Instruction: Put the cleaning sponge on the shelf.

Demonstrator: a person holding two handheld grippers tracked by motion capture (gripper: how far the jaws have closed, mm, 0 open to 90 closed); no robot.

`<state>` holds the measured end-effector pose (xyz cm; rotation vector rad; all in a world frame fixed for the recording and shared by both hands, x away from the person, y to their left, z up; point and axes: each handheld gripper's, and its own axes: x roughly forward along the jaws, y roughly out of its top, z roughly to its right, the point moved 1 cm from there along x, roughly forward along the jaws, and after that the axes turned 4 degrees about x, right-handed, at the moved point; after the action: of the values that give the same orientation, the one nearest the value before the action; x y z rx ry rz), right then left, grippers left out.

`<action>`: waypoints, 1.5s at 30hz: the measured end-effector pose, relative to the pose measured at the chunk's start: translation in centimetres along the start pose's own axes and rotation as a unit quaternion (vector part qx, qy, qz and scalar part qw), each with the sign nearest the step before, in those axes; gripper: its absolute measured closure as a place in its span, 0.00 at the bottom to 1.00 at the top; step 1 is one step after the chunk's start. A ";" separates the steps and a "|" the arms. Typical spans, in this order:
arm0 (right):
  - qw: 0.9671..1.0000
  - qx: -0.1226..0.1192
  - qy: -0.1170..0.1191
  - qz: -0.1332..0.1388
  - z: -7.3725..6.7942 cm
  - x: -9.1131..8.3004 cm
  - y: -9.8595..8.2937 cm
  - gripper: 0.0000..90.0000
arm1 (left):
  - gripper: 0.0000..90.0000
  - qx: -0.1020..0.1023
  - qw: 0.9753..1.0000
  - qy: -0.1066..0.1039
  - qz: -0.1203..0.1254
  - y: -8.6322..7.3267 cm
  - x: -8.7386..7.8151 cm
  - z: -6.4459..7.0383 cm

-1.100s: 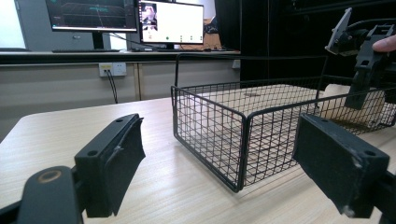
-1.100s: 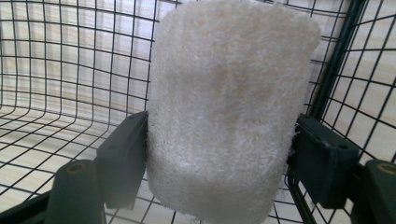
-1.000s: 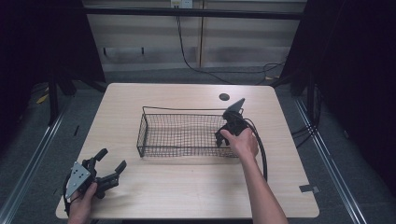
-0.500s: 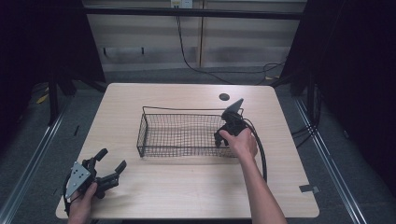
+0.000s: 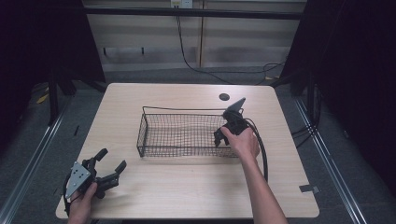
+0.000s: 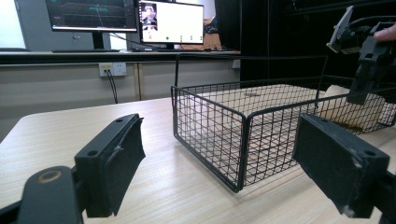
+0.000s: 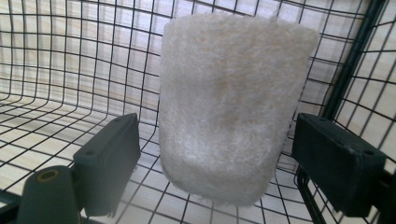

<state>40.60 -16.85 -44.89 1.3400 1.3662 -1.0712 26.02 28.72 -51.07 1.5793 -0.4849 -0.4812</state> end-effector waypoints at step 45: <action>0.978 -0.119 0.126 0.117 -1.0 -5.0 -3.9 0.21 | 0.17 0.000 1.000 0.000 0.000 0.0 0.0 0.0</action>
<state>36.60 -17.07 -39.86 1.4481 1.4271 -0.5753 26.02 28.72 -51.07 1.5794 -0.4847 -0.4814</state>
